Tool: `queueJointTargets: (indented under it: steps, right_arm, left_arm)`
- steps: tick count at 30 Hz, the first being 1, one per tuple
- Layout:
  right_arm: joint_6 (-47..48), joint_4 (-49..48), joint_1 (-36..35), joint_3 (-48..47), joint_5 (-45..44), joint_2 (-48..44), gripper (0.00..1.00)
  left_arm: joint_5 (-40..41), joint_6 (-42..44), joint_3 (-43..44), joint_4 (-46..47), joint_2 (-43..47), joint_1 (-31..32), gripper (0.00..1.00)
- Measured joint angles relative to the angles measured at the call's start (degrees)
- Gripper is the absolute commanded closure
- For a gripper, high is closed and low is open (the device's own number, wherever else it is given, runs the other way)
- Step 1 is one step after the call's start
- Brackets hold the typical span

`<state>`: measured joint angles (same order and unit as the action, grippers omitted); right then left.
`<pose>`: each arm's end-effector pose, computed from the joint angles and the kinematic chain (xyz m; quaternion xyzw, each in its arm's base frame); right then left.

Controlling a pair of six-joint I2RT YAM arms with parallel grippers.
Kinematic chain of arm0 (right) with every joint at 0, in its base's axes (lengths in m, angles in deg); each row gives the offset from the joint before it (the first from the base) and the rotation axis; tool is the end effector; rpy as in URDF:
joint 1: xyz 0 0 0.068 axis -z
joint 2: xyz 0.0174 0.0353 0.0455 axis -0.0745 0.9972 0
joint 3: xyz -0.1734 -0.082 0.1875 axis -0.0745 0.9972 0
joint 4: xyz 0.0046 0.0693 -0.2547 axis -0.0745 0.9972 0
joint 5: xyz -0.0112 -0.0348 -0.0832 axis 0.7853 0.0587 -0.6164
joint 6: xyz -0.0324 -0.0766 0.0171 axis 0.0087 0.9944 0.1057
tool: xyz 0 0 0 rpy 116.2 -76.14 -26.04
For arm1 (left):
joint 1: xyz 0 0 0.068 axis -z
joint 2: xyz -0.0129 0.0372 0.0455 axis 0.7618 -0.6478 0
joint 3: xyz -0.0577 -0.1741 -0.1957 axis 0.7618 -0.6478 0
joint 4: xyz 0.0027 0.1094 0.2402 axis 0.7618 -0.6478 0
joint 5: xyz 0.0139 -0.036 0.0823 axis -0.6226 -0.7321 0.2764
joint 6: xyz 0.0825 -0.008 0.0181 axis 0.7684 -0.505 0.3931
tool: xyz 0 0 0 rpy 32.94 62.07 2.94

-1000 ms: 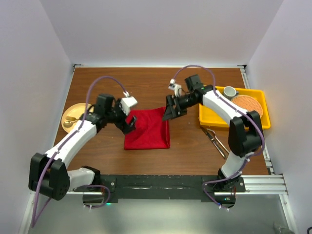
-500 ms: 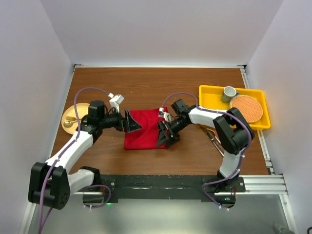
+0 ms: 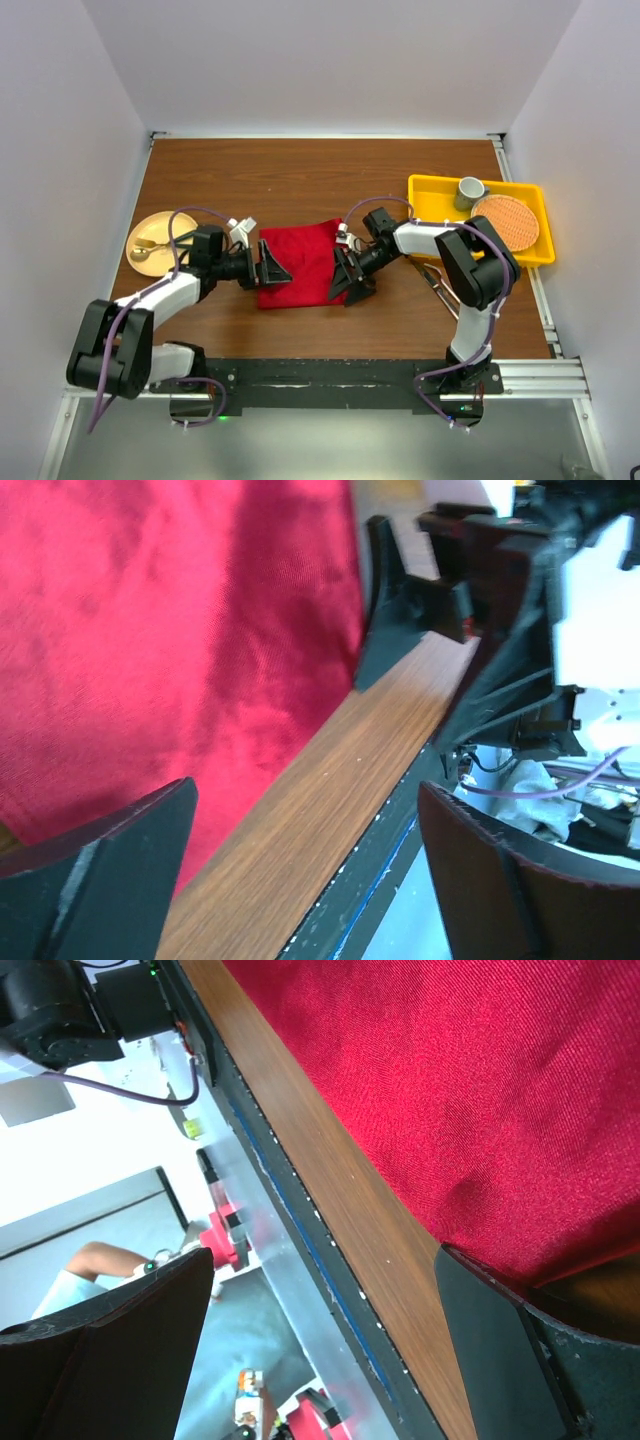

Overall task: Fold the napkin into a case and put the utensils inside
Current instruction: Smooth out the lower triangle-folded napkin at the center of the board.

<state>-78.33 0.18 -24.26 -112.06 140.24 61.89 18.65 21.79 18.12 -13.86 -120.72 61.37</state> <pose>0.2565 0.2114 0.0929 0.1589 -0.8569 -0.4819 0.0906 0.2300 -0.1037 0.1399 -0.0084 0.8541 -0.4822 0.1949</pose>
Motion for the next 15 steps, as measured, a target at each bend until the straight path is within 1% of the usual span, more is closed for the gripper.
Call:
queueJointTargets:
  steps: [1,3,4,6,9,10,11,13,15]
  right_arm:
    - [0.0,0.0,0.0,0.0,0.3,0.1,0.02]
    - [0.0,0.3,0.0,-0.3,0.5,0.0,0.02]
    - [0.0,0.5,0.0,-0.5,0.5,-0.1,0.02]
    - [0.0,1.2,0.0,-1.3,0.4,-0.8,0.02]
    - [-1.5,1.3,-0.1,-3.5,0.3,-3.6,0.02]
    - [-2.4,0.7,-0.2,-4.2,0.3,-5.0,0.02]
    - [-3.9,-0.6,-0.3,-4.8,0.3,-6.5,0.02]
    - [-6.8,-3.5,-0.9,-5.2,0.4,-8.4,0.02]
    - [-9.3,-6.3,-1.6,-5.3,0.5,-8.7,0.02]
  left_arm:
    - [0.1,-0.2,-0.3,0.4,-1.2,-0.1,0.16]
    - [0.3,-0.3,-0.4,0.5,-3.2,-0.3,0.2]
    - [0.2,-0.3,-0.5,0.4,-3.8,-0.5,0.25]
    - [-1.1,-0.1,-0.5,0.5,-4.6,-1.2,0.32]
    - [-5.6,-0.2,-0.4,1.4,-4.3,-1.6,0.45]
    - [-6.8,-0.5,-0.4,2.0,-4.0,-1.6,0.54]
    - [-8.1,-0.8,-0.5,2.8,-3.5,-1.6,0.59]
    - [-10.1,-2.0,-1.0,5.0,-2.7,-1.5,0.66]
    - [-10.9,-3.8,-2.7,7.6,-2.5,-1.5,0.68]
